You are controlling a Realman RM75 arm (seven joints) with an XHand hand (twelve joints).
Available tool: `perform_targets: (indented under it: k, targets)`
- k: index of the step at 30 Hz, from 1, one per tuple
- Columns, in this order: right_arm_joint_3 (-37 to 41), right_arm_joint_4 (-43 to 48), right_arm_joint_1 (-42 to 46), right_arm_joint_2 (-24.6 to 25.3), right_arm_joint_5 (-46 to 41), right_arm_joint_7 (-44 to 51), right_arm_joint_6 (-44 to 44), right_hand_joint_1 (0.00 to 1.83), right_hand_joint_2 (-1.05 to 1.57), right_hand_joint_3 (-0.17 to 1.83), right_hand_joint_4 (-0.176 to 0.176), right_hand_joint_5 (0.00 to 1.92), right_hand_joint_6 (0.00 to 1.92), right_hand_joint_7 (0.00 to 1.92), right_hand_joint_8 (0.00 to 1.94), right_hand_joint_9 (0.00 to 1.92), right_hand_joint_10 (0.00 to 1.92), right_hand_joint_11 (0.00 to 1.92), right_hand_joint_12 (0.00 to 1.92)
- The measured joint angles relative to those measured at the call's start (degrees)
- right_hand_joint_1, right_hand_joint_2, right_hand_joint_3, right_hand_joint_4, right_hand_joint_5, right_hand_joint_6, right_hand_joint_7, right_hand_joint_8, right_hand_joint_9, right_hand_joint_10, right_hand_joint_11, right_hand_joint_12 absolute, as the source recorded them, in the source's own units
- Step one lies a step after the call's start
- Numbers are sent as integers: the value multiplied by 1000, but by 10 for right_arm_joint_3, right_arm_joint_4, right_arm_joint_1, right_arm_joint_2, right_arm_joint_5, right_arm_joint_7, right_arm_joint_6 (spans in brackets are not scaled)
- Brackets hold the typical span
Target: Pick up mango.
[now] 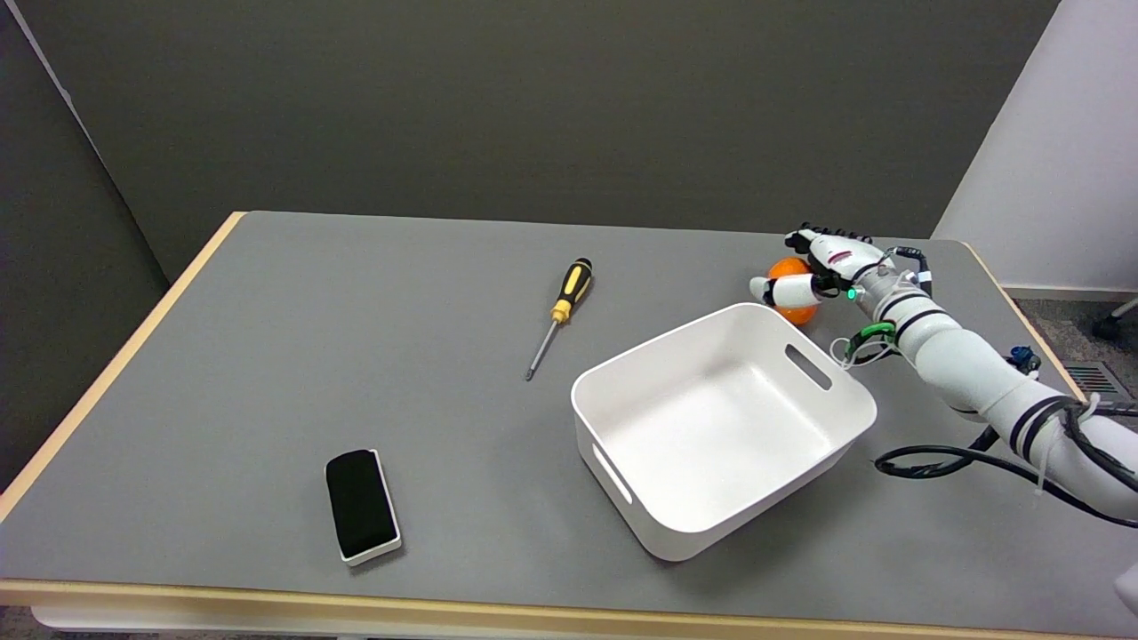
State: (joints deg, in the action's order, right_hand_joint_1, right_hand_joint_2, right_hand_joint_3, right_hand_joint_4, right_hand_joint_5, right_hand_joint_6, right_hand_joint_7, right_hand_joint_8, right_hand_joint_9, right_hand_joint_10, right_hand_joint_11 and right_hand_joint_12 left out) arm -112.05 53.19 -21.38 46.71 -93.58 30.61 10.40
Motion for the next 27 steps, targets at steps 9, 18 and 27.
perform_targets:
  k: [9,18,27]
  targets:
    - [1,8,0,5,-10,-1,2,890,737,946,-76,232,457,410,500,660,1378,412,1667]
    - [0,14,-1,7,-9,0,3,1640,815,685,-100,344,789,631,779,770,1554,481,1650]
    - [2,21,-4,8,20,-1,6,1674,727,986,-78,345,946,558,791,725,1811,469,1622]
